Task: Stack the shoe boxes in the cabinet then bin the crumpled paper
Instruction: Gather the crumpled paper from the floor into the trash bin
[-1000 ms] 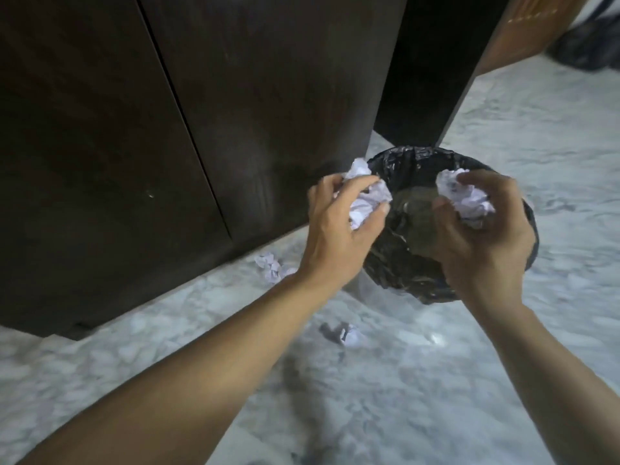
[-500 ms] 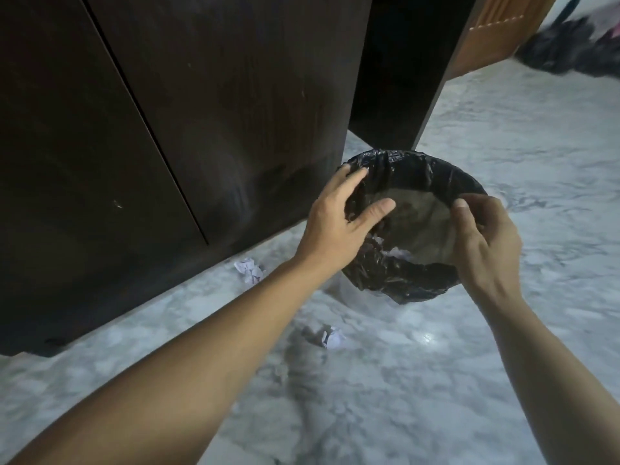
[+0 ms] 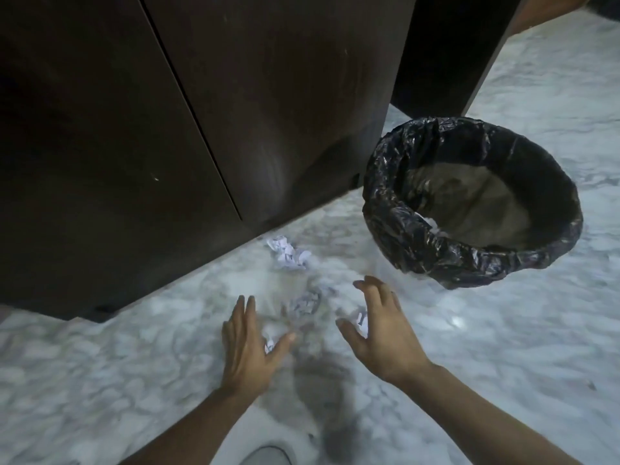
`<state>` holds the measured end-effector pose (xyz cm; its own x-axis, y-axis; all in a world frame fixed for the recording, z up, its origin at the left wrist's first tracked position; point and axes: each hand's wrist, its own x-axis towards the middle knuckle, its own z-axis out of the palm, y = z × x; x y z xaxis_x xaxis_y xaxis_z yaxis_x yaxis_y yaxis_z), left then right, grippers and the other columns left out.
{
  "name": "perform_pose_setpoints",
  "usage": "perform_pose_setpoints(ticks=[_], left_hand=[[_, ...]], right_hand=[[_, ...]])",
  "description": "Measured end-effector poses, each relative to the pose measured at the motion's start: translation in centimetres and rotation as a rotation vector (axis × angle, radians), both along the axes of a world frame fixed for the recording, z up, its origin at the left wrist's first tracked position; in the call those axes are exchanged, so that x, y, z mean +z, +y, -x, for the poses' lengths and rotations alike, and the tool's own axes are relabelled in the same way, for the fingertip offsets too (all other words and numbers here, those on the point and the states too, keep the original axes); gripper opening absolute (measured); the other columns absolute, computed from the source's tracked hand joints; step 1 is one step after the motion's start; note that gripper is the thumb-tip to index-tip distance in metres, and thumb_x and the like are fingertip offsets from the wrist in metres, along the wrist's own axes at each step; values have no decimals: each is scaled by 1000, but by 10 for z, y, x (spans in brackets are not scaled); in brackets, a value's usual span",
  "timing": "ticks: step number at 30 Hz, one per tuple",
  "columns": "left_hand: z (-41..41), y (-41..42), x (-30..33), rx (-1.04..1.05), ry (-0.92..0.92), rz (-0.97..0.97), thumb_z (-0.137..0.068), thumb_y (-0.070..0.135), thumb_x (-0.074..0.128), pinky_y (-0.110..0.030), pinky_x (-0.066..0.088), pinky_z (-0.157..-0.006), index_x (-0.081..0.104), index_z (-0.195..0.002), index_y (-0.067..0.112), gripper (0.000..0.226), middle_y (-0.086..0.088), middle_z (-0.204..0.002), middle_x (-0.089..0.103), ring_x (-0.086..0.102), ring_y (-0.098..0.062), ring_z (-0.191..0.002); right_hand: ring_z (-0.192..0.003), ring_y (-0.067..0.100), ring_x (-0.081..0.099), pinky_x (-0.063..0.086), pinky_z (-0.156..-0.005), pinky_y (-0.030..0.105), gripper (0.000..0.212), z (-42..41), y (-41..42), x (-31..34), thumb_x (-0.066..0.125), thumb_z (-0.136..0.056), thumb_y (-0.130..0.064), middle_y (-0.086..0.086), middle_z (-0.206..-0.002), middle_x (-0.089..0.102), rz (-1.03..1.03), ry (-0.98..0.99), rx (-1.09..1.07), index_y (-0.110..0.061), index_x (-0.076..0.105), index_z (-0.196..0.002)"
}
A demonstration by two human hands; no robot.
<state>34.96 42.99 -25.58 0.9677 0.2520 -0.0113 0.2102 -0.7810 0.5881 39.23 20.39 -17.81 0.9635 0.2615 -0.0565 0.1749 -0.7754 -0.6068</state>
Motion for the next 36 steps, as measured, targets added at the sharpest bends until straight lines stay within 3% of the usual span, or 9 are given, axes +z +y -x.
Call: perform_pose_setpoints(ticks=[4, 8, 13, 16, 21, 28, 31, 33, 36], left_hand=[[11, 2, -22, -106, 83, -39, -65, 94, 24, -48, 3, -119, 10, -153, 13, 121, -9, -161, 1, -1, -20, -148], [5, 2, -31, -254, 64, -156, -80, 82, 29, -44, -2, -118, 0, -155, 23, 100, -8, -162, -5, -3, -26, -149], [-18, -3, -30, -405, -2, -297, -91, 65, 34, -58, 23, -113, 4, -154, 30, 79, -19, -160, 11, 19, -40, -145], [-33, -6, -30, -516, -25, -369, -91, 54, 40, -62, 27, -110, 10, -154, 31, 74, -19, -159, 15, 21, -41, -144], [-45, -7, -35, -608, -11, -452, -92, 50, 36, -61, 22, -111, 19, -152, 32, 65, -18, -159, 19, 21, -40, -145], [-61, 9, -41, -337, 7, -323, -95, 46, 36, -57, 12, -113, 42, -140, 19, 53, -19, -158, 19, 14, -35, -146], [-75, 16, -41, -280, -2, -288, -92, 46, 36, -56, 11, -115, 46, -137, 13, 56, -18, -159, 16, 11, -34, -147], [-86, 20, -40, -253, -5, -273, -91, 49, 36, -54, 11, -116, 47, -134, 10, 59, -17, -160, 14, 12, -34, -147], [-100, 27, -40, -266, -59, -290, -90, 53, 39, -54, 20, -113, 44, -132, 9, 61, -18, -158, 19, 20, -36, -145]], right_hand=[[-151, 32, -2, 14, -119, 47, 87, 1, -9, -46, 51, -90, -58, 14, -163, -2, 252, 212, -4, -14, 13, -154], [-151, 32, -8, 8, -119, 49, 109, 4, -11, -68, 26, -69, -86, 13, -163, -10, 310, 219, 105, -24, 7, -157], [-146, 24, -27, -7, -119, 46, 133, 4, -7, -76, 25, -51, -102, 4, -156, -32, 334, 206, 198, -26, -10, -154], [-144, 22, -32, -11, -120, 45, 141, -1, 1, -75, 24, -44, -103, 4, -156, -36, 336, 210, 203, -24, -18, -154], [-147, 23, -27, -10, -120, 47, 125, -11, 18, -77, 33, -64, -94, 4, -158, -30, 338, 155, 165, -23, -18, -153], [-151, 32, -3, 4, -118, 54, 91, -42, 40, -97, 29, -85, -70, 14, -164, 0, 313, 16, 118, -16, 12, -156], [-151, 33, 1, 7, -118, 53, 88, -60, 48, -101, 41, -87, -63, 15, -164, 4, 314, 9, 120, -17, 11, -156], [-150, 36, 10, 17, -114, 58, 88, -74, 52, -102, 41, -83, -65, 18, -162, 15, 274, -29, 119, -20, 12, -153], [-151, 34, -1, 13, -116, 56, 93, -98, 58, -100, 42, -79, -70, 14, -164, 2, 247, -62, 203, -34, -3, -152]])
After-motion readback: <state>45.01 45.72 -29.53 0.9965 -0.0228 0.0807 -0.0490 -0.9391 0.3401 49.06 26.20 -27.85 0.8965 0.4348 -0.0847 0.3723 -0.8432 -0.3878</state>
